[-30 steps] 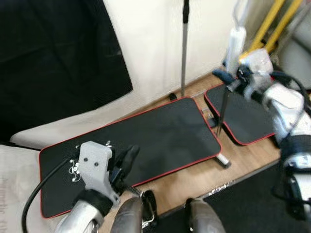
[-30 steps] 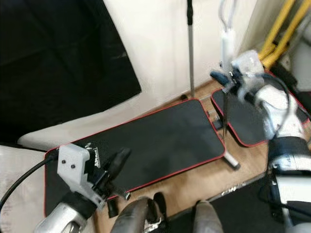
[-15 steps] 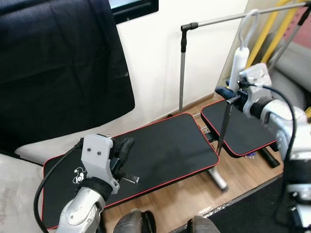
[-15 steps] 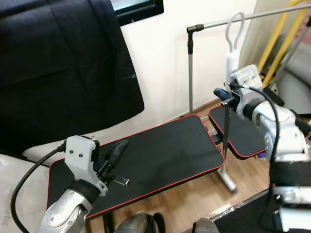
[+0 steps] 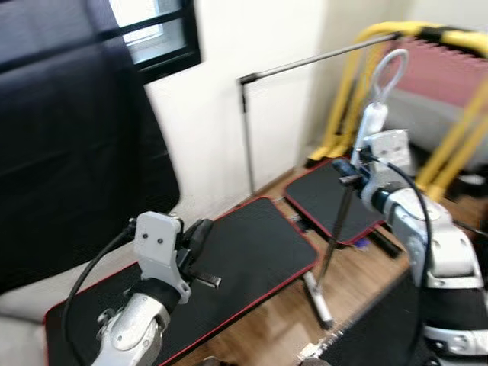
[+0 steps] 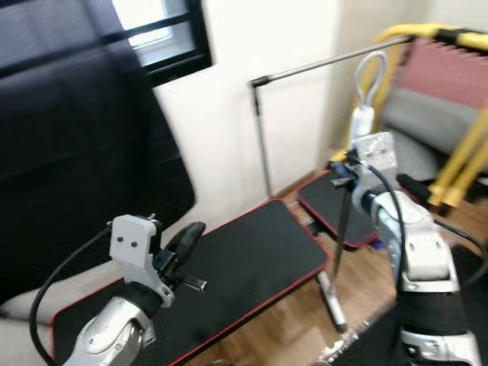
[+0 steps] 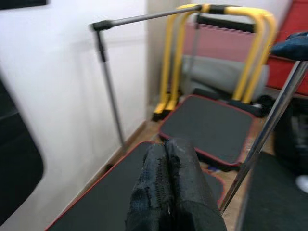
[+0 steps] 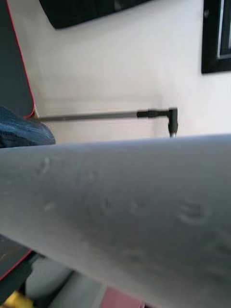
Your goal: Sweep floor
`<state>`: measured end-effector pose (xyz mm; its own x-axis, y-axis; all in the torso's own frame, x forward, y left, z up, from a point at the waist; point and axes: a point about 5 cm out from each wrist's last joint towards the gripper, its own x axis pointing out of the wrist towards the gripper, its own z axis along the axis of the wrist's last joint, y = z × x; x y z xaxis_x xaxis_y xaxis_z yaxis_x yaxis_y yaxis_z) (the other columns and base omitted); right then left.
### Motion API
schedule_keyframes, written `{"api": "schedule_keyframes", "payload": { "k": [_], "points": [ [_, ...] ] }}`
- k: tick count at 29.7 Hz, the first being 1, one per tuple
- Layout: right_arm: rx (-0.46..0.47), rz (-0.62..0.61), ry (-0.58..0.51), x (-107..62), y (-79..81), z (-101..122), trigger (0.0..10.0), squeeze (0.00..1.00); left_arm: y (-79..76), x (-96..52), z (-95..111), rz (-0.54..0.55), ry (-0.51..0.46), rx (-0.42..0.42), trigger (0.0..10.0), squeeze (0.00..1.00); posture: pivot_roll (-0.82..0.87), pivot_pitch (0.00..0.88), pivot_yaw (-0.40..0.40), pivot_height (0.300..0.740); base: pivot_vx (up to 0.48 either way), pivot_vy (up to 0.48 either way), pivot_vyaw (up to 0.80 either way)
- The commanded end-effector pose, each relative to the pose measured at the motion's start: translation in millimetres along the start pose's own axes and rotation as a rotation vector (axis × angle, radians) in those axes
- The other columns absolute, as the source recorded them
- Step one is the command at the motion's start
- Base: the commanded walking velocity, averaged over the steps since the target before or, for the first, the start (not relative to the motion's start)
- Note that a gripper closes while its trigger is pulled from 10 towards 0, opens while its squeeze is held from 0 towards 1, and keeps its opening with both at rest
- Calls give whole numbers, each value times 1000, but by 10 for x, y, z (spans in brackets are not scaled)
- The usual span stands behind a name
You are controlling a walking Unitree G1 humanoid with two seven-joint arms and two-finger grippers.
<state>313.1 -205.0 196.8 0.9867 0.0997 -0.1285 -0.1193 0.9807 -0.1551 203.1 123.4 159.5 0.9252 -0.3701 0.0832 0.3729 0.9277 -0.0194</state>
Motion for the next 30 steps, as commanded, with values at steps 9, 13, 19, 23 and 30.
{"api": "schedule_keyframes", "payload": {
  "k": [9,13,19,23,30],
  "points": [
    [-70,-13,16,-39,91,15,10000,0,-5,21,-32,-31,2,4,10000,0,-95,53,16,740,0,0,-800],
    [-74,-20,21,-44,88,4,10000,0,-6,22,-33,-32,2,4,10000,0,-93,53,17,740,0,0,-800],
    [-76,17,2,-43,140,21,10000,0,-8,22,-33,-35,1,5,10000,0,-92,53,18,740,0,0,-800],
    [-117,107,-52,-57,297,70,10000,0,-7,40,-24,-33,-6,9,10000,0,-94,50,18,740,0,0,-800],
    [-157,183,-112,-50,430,135,10000,0,14,82,-21,-7,-16,-4,10000,0,-110,41,17,740,0,0,-756]
  ]
}}
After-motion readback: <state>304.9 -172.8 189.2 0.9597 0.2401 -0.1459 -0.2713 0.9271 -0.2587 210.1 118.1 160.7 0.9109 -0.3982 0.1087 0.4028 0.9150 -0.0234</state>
